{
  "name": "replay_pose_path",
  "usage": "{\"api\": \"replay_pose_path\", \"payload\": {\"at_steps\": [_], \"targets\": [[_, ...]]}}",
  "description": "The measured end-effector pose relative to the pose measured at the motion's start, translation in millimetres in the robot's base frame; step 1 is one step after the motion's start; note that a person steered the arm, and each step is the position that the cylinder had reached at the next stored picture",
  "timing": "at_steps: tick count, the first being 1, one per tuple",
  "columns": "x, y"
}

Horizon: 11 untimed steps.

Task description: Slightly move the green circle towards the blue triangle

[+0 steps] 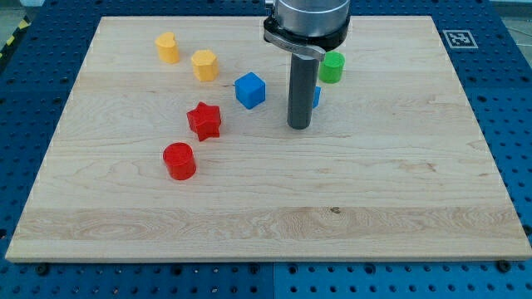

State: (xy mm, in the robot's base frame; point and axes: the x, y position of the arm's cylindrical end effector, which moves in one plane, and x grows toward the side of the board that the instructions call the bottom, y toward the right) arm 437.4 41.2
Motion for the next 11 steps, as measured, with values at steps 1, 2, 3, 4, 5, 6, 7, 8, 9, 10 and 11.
{"api": "replay_pose_path", "payload": {"at_steps": [1, 2, 3, 4, 5, 6, 7, 8, 9, 10, 11], "targets": [[-6.0, 0.0], [-17.8, 0.9], [-15.1, 5.0], [9.8, 39.4], [11.4, 96.9], [-22.5, 112.8], [-72.1, 128.7], [-118.9, 126.6], [-131.1, 80.5], [-139.1, 39.4], [-141.9, 3.5]]}}
